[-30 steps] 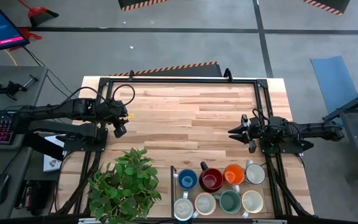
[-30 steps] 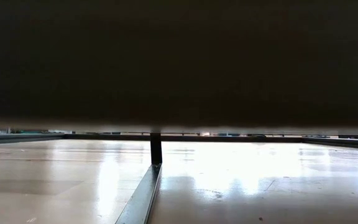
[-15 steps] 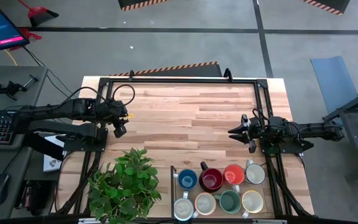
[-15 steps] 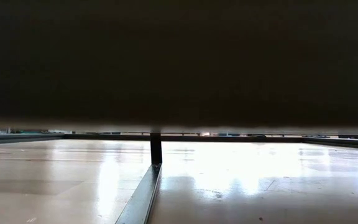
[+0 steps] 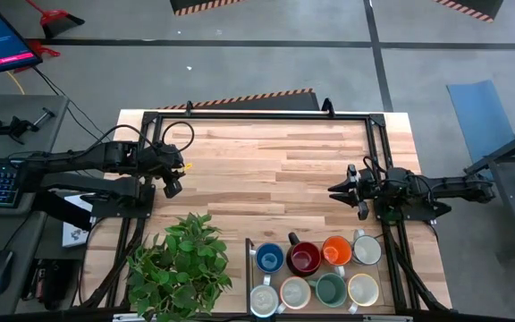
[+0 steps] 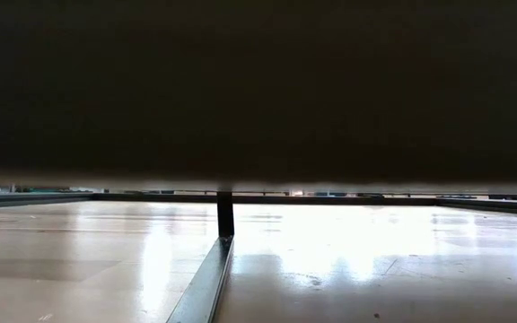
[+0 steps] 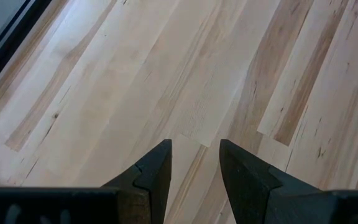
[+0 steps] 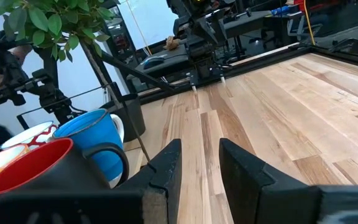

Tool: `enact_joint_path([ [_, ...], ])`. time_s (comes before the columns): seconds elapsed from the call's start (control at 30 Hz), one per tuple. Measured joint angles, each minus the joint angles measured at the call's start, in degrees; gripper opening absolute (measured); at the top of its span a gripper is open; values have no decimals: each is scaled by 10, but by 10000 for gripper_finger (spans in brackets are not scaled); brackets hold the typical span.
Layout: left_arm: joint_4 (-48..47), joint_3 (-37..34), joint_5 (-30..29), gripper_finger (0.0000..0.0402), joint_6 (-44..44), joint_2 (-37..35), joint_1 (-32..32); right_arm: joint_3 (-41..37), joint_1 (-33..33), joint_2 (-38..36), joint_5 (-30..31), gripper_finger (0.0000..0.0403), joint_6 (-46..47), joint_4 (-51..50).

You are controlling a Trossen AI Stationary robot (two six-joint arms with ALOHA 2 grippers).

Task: Place coffee mugs
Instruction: Return to home position

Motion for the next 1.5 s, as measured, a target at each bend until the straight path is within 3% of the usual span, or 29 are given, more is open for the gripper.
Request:
enact_joint_path([
  [0.43,15,0,-1,125,-26,-2,0,0,0,0,0,89,0,0],
  [0.57,138,0,-31,125,-111,-29,-2,0,0,0,0,89,0,0],
  [0.73,324,-6,-20,125,37,-71,-35,0,0,0,0,89,0,0],
  [0.87,487,-91,67,125,122,-127,-56,0,0,0,0,89,0,0],
  [1.07,663,-260,154,125,95,-229,-57,0,0,0,0,89,0,0],
  [1.23,691,-350,186,125,84,-313,-57,0,0,0,0,89,0,0],
  [1.5,682,-395,191,125,75,-386,-56,0,0,0,0,89,0,1],
])
